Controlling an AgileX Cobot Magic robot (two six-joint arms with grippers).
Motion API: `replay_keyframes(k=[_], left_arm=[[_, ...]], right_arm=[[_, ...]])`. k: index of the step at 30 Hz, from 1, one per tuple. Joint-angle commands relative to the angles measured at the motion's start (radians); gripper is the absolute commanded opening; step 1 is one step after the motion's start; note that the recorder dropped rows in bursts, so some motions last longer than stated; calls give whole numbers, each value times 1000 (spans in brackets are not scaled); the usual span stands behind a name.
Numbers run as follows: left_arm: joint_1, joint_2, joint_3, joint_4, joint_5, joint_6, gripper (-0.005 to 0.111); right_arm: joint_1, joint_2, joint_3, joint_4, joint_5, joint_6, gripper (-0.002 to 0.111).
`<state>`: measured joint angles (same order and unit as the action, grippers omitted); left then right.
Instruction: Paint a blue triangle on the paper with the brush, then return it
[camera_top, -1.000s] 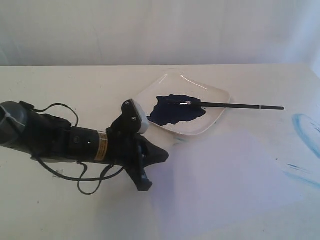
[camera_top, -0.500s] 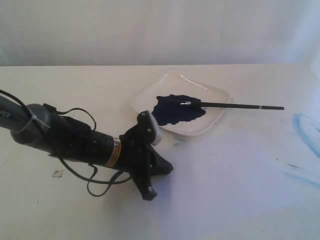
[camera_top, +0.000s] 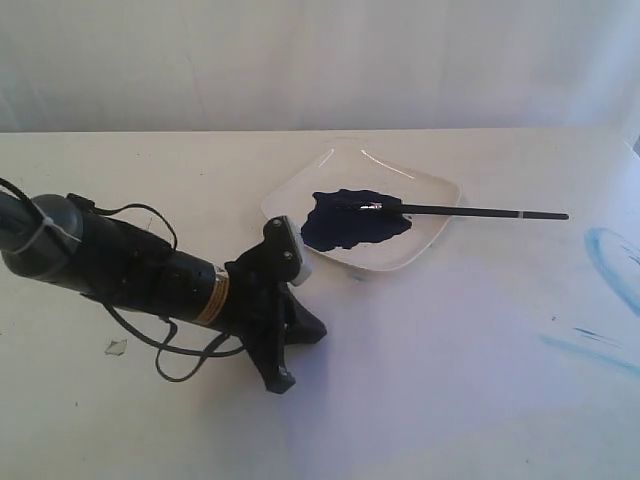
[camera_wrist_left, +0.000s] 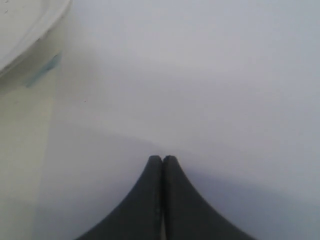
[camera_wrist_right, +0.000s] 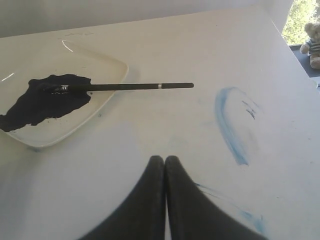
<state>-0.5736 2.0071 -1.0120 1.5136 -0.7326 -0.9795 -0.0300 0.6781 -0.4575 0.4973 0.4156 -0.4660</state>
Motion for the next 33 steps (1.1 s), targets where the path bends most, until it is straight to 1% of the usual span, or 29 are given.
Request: replay_keyframes(k=[1, 5, 8, 12, 15, 18, 22, 28, 30, 33], left_arm=[[39, -17, 14, 95, 43, -66, 0], [52, -33, 14, 161, 33, -134, 0], [53, -41, 14, 192, 19, -154, 0], [53, -54, 15, 231, 36, -233, 0], [53, -57, 34, 231, 38, -246, 0], [54, -75, 64, 231, 68, -246, 0], [98, -120, 98, 231, 77, -243, 0], [204, -231, 131, 231, 67, -243, 0], [232, -260, 138, 231, 30, -238, 0], [248, -286, 140, 131, -57, -189, 0]], right_arm=[[-1, 26, -9, 1, -13, -19, 0], [-1, 117, -34, 11, -9, -30, 0], [-1, 207, -82, 61, -9, -46, 3], [-1, 323, -139, 203, 3, -193, 6], [-1, 388, -171, 315, 8, -320, 6], [-1, 442, -197, 382, 19, -399, 6], [-1, 500, -228, 445, 49, -444, 6], [-1, 536, -232, 531, 50, -547, 6], [-1, 540, -232, 565, 50, -588, 6], [-1, 545, -232, 596, 50, -631, 6]])
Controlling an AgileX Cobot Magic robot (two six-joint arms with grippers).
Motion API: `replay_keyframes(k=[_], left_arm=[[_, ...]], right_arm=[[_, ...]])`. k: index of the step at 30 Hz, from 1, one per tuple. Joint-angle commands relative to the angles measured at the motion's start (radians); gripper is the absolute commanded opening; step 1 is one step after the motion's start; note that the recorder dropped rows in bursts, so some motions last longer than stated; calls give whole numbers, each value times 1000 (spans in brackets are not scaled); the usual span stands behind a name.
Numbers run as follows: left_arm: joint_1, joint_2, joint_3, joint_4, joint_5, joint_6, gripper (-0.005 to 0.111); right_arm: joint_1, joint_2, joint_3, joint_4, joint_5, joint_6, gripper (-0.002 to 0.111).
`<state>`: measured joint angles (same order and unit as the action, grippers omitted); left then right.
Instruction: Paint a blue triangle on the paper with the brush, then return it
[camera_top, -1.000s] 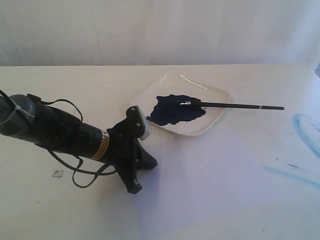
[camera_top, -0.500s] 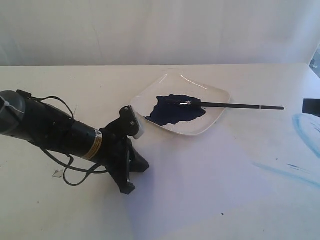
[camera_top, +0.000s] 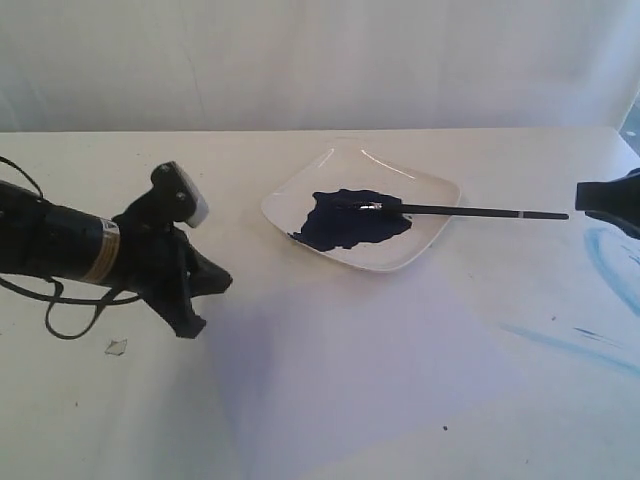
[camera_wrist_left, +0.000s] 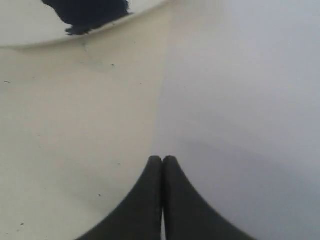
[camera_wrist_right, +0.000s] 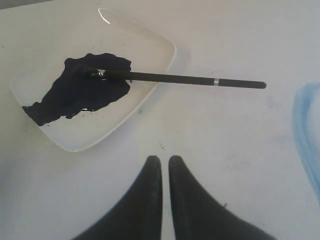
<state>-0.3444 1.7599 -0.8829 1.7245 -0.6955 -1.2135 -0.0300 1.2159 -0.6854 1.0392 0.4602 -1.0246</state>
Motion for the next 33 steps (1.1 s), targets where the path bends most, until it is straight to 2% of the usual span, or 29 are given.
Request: replay_keyframes(k=[1, 5, 7, 13, 17, 23, 33], left_arm=[[19, -38, 13, -144, -126, 80, 0], [-15, -12, 43, -428, -216, 394, 0], [-27, 14, 56, -474, -238, 499, 0], [-27, 140, 67, -515, -267, 571, 0], [-27, 214, 67, -606, -408, 623, 0], [-27, 281, 67, -602, -518, 652, 0], [-27, 323, 67, -576, -522, 694, 0]], right_arm=[[-1, 13, -4, 66, 1, -78, 6], [-1, 38, -4, 93, -9, -80, 6], [-1, 50, -4, 93, -5, -80, 6], [-1, 76, -4, 93, -32, -80, 6], [-1, 105, -4, 95, -50, -80, 6], [-1, 123, -4, 142, -51, -80, 6], [-1, 123, -4, 141, -54, -99, 6]])
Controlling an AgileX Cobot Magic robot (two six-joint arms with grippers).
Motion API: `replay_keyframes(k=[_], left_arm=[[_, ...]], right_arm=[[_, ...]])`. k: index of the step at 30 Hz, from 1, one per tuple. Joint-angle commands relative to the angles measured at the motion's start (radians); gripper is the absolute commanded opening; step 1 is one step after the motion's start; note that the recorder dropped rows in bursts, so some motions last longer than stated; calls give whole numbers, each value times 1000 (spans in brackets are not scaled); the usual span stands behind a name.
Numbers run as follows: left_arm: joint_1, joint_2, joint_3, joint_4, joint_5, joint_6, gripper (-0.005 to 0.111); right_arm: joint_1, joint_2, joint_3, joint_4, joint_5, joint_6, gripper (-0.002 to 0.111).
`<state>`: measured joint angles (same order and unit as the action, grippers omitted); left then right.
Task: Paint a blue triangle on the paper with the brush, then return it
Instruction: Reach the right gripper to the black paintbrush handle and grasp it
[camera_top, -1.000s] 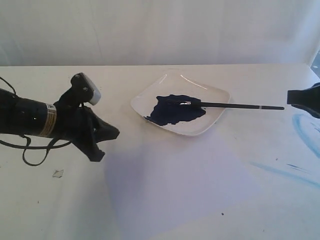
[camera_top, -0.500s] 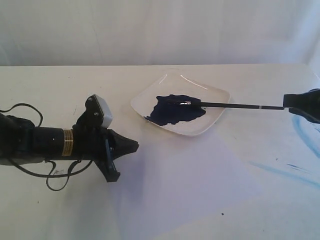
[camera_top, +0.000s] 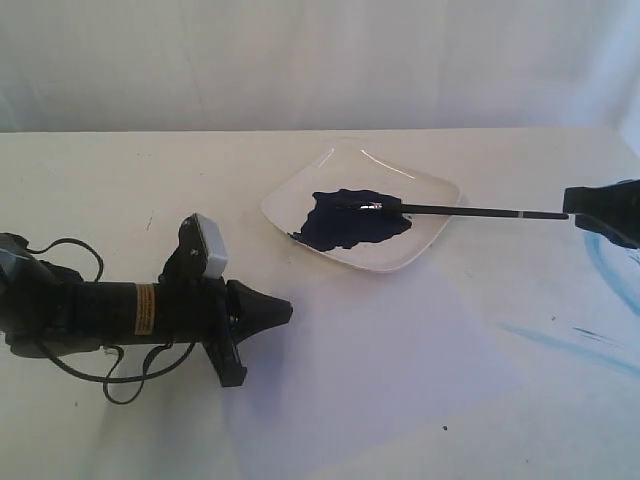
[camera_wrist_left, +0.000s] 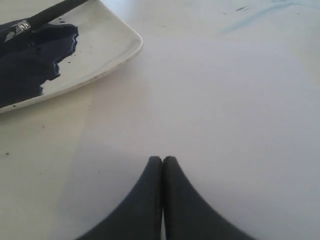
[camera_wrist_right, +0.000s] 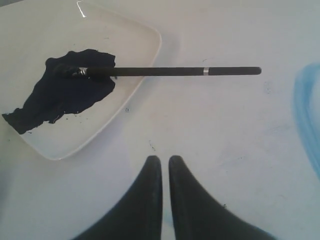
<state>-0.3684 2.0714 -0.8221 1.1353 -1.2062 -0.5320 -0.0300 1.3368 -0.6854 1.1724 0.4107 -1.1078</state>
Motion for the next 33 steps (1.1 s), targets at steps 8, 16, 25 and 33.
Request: replay_keyframes(k=[8, 16, 25, 33], left_arm=[[22, 13, 6, 9, 32, 10, 0], [29, 13, 6, 23, 101, 10, 0], [29, 13, 6, 25, 101, 10, 0], [29, 13, 6, 25, 101, 12, 0]], right_arm=[[-1, 2, -4, 8, -10, -18, 6], [-1, 27, -4, 21, -53, -14, 16], [-1, 254, -10, 475, -2, -24, 53], [-1, 445, -140, 572, 163, -79, 53]])
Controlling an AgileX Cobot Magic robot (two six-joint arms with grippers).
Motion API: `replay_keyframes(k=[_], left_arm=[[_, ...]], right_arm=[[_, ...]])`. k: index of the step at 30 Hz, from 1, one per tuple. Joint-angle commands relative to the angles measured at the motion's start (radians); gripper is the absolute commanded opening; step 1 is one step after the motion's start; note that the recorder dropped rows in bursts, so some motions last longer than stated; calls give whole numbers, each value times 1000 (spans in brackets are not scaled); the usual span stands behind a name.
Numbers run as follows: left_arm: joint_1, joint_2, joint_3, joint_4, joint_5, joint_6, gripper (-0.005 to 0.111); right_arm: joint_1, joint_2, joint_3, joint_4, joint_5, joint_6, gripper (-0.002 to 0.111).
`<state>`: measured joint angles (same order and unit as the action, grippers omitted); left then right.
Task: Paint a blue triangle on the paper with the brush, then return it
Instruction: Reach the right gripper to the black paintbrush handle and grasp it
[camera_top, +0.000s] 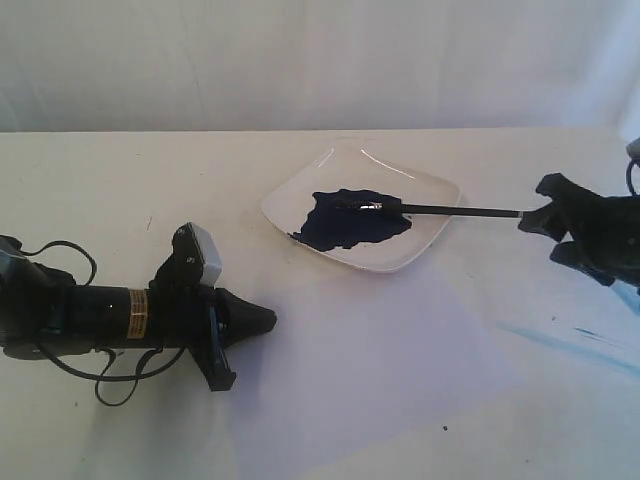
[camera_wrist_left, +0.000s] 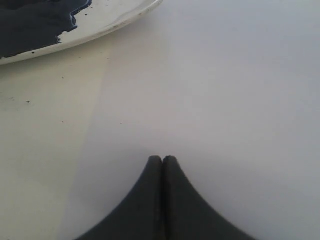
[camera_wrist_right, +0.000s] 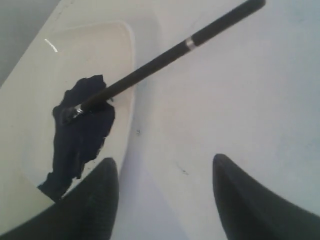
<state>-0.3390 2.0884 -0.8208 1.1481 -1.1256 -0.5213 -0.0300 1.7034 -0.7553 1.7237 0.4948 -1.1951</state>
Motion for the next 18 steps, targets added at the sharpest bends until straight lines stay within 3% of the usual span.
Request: replay_keyframes(k=[1, 18], left_arm=[[0, -4, 5, 12, 21, 2, 0], [0, -4, 5, 20, 21, 2, 0]], right_arm=[[-1, 108, -91, 21, 76, 35, 53], [-1, 341, -311, 21, 164, 151, 53]])
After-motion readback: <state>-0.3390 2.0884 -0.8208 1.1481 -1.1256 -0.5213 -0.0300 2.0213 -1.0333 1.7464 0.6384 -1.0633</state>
